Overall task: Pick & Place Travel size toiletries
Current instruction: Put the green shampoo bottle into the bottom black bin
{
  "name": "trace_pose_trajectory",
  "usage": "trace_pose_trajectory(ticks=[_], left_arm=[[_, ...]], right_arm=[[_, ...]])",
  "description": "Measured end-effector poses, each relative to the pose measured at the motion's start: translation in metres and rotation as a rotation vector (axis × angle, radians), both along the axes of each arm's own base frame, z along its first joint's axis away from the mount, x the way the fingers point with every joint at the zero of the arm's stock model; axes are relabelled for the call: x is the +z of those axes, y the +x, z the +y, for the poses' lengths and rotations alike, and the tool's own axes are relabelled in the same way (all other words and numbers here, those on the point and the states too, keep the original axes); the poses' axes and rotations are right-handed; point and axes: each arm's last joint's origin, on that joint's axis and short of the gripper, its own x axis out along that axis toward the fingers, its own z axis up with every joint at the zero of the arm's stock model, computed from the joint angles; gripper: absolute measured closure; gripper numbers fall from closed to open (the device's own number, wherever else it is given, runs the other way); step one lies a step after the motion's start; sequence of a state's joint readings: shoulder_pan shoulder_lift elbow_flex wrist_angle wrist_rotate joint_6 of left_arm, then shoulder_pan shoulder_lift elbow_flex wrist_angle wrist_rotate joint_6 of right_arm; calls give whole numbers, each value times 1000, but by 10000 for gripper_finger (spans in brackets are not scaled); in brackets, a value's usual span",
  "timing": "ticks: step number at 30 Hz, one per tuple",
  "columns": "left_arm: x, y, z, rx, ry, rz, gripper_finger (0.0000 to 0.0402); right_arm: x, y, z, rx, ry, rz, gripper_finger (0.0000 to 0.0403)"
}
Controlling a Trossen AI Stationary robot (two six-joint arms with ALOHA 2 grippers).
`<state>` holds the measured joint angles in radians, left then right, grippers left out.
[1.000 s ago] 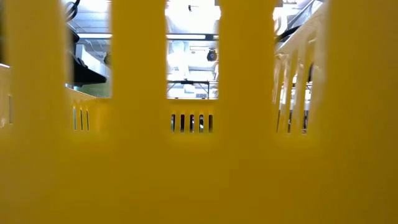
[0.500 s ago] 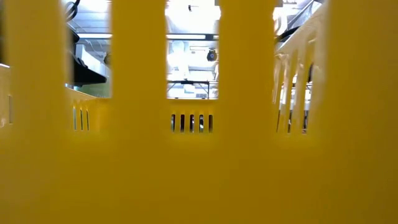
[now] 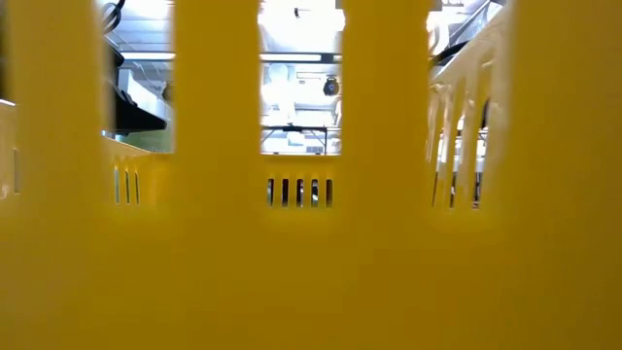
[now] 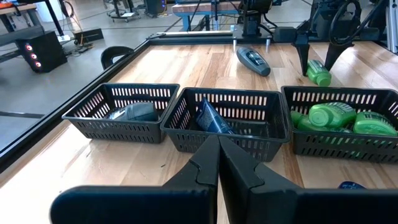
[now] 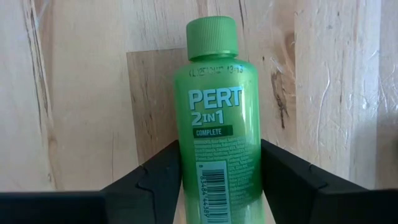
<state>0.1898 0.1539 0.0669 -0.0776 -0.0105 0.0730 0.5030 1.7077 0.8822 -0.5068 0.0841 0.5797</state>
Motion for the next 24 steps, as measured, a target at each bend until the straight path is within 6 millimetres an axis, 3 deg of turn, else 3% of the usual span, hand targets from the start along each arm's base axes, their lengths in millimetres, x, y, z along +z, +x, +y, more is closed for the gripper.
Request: trace_pose_trajectory(ticks=[14, 24], left_arm=[[0, 0, 0, 0, 0, 0, 396], [0, 0, 0, 0, 0, 0, 396]], right_arm=[[3, -1, 0, 1, 12, -3, 216], [24, -2, -5, -11, 67, -81, 215]])
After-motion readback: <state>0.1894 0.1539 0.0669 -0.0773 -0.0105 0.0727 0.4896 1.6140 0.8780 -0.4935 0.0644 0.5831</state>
